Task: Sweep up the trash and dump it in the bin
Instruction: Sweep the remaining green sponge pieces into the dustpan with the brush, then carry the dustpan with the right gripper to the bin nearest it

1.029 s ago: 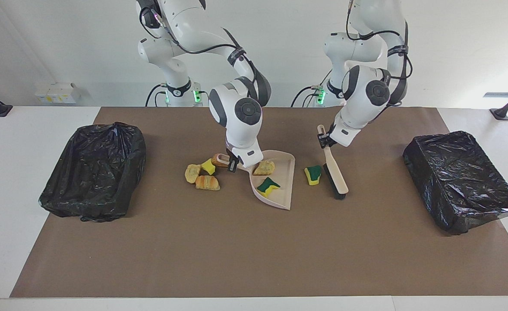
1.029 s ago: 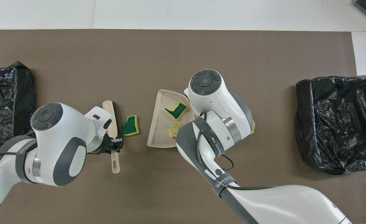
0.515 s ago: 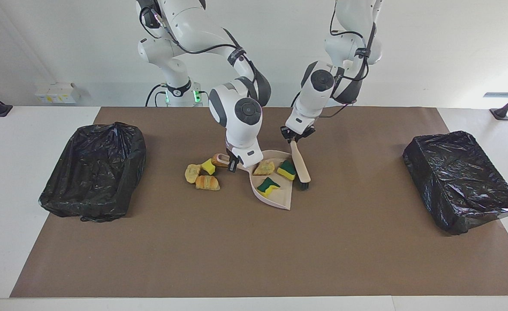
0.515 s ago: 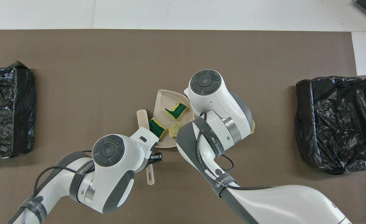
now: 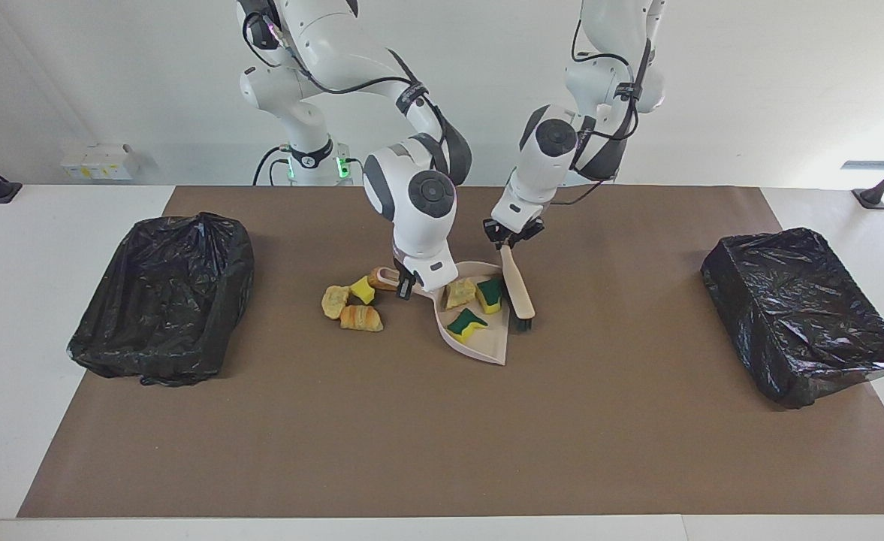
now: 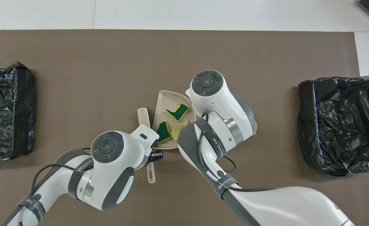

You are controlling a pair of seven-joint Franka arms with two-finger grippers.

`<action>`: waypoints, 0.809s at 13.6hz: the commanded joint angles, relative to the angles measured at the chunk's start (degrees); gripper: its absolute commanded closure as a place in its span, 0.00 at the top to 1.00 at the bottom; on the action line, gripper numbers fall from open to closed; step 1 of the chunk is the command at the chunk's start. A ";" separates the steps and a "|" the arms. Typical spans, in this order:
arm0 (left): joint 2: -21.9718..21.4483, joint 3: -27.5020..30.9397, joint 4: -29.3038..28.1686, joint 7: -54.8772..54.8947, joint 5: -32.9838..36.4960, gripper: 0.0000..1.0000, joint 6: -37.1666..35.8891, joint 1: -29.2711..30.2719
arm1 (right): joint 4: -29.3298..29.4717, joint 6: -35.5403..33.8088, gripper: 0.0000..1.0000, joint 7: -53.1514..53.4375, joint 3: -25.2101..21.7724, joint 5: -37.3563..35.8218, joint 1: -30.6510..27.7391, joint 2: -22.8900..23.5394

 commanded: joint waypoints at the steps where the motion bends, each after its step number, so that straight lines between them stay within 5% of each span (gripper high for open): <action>1: 1.03 0.02 1.10 1.81 1.97 0.00 -3.23 4.56 | -0.43 -0.41 0.00 2.19 0.29 -1.14 -0.62 -0.20; 6: -0.90 0.02 3.56 4.63 3.47 0.00 -8.15 9.58 | -0.34 -2.94 0.00 1.76 0.29 -0.70 -4.65 -5.45; 11: -1.17 -0.50 3.83 4.11 3.47 0.00 -7.81 8.80 | 0.01 -8.40 0.00 -5.34 0.29 -0.52 -15.09 -14.24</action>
